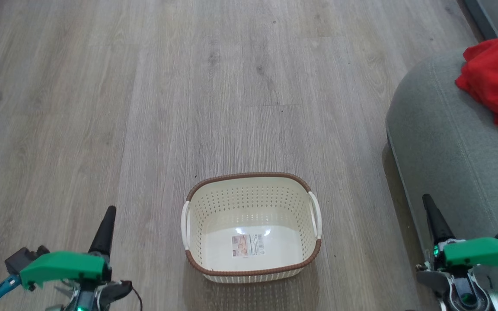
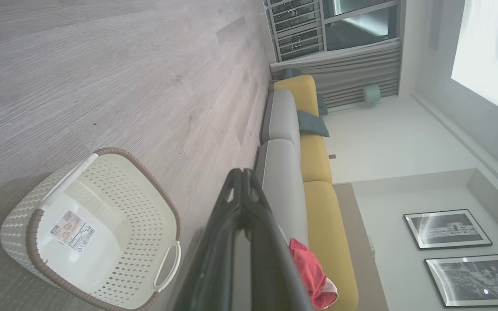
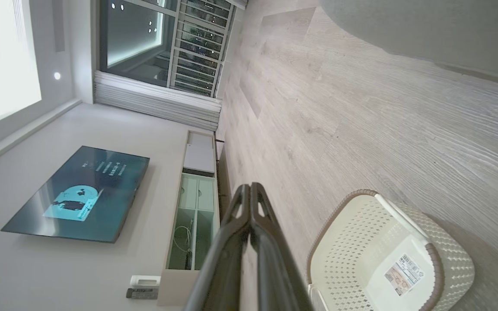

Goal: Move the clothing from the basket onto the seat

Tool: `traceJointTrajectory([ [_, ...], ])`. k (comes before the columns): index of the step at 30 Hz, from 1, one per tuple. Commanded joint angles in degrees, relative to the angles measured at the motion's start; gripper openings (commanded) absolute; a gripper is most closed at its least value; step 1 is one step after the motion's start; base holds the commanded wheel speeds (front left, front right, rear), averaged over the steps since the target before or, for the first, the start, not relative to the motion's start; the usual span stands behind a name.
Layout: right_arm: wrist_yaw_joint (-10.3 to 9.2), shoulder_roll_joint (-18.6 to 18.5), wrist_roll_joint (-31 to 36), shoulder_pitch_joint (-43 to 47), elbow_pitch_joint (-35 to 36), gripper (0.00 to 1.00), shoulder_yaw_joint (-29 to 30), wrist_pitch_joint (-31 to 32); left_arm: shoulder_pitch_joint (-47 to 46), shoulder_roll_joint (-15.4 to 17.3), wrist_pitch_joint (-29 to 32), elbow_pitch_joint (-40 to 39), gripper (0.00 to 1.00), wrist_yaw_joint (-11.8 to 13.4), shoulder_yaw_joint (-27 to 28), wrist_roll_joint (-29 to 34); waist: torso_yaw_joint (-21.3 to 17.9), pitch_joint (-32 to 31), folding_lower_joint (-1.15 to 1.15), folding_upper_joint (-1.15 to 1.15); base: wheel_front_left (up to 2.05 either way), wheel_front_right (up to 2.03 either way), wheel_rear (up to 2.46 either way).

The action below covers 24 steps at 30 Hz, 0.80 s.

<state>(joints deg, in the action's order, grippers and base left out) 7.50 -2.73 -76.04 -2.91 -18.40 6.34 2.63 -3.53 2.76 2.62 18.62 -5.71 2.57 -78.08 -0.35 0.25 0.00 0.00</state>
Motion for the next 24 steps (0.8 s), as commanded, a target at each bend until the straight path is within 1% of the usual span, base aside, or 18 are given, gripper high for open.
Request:
traceJointTrajectory([
  [1, -0.01, -0.17, -2.13, -3.03, 2.62, 0.0, -0.71, 0.58, -2.64, 0.26, 0.67, -2.35, 0.0, -0.49, 2.2, -1.91, 0.03, 0.0, 0.0, 0.0, 0.0, 0.0, 0.0],
  [20, -0.01, -0.15, -15.76, -3.27, 4.33, 0.0, 0.16, 3.78, -2.66, 0.12, 3.8, -4.49, 0.0, -1.75, 3.93, -13.76, 0.34, -0.07, 0.0, 0.0, 0.0, 0.0, 0.0],
  [24, -0.01, -0.15, -16.11, -3.27, 4.37, 0.0, 0.19, 3.86, -2.66, 0.11, 3.88, -4.55, 0.0, -1.78, 3.97, -14.08, 0.35, -0.07, 0.0, 0.0, 0.0, 0.0, 0.0],
])
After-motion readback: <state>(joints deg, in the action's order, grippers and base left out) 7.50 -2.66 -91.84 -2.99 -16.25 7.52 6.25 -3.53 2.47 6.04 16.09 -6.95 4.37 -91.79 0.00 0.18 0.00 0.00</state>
